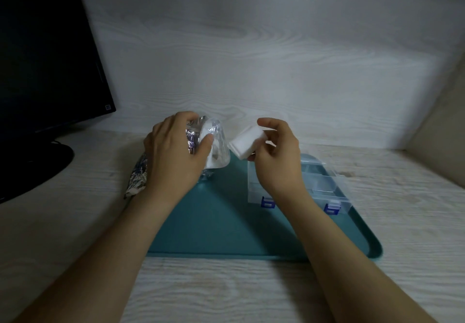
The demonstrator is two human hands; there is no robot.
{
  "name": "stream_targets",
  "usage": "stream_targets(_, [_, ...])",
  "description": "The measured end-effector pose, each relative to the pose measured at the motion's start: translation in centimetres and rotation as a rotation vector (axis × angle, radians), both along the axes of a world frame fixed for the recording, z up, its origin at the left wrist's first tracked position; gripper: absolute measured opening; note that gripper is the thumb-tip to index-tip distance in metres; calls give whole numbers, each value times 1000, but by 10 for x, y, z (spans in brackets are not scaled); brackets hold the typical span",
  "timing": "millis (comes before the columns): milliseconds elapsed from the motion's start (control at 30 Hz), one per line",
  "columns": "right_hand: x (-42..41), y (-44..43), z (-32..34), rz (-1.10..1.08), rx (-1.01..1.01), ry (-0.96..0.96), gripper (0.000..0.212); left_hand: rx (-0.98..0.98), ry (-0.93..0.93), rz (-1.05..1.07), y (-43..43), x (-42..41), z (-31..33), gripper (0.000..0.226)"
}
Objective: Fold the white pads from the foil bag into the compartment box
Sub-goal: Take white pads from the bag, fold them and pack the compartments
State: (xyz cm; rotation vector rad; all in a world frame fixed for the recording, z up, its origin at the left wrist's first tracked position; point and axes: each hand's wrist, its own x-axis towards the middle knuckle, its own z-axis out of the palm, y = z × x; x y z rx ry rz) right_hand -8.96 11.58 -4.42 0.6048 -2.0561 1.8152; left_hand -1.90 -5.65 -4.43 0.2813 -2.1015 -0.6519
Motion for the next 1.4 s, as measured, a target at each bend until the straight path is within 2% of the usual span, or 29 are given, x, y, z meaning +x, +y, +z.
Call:
stream_targets(200, [3,6,12,130,-32,-17,36,-181,113,-179,13,1,3,18])
stream_targets(300, [5,12,20,238,-143,-35,36,-109,222,-273,23,6,12,18])
stream_targets(400, [9,17,28,348,-242,-66,35,215,165,-441,35,11,20,20])
stream_targets(467, [14,18,33,386,-257,-61,34,549,72,-602,48,13,23,26])
stream_targets(533, [19,19,36,380,-219,-34,31,884,-63,-774,59,13,24,42])
stream_targets(567, [20,19,36,369,-180,-16,29,987,-135,-850,61,12,24,52])
stream_targets(633, [21,19,36,331,-75,33,28,1090,-229,-952,61,13,25,65])
stream_targets(700, [20,20,33,249,66,119,30,1160,-233,-983,59,13,26,64])
stream_targets(733, [19,20,32,204,159,173,35,1197,-218,-983,58,13,26,62])
stream_targets(800, [20,23,30,150,349,285,57,1283,-185,-967,56,13,26,57])
stream_targets(867, [22,25,31,175,447,391,75,1309,-180,-945,54,13,27,56])
stream_targets(900, [22,25,30,191,470,440,77,1295,-187,-941,54,13,27,56])
stream_targets(967, [22,24,29,204,490,502,72,1272,-194,-952,53,12,26,56])
stream_targets(1133, [20,24,29,136,490,523,52,1249,-261,-987,52,11,25,60])
stream_targets(1400, [22,27,32,179,482,527,35,1284,-231,-1063,54,9,23,47])
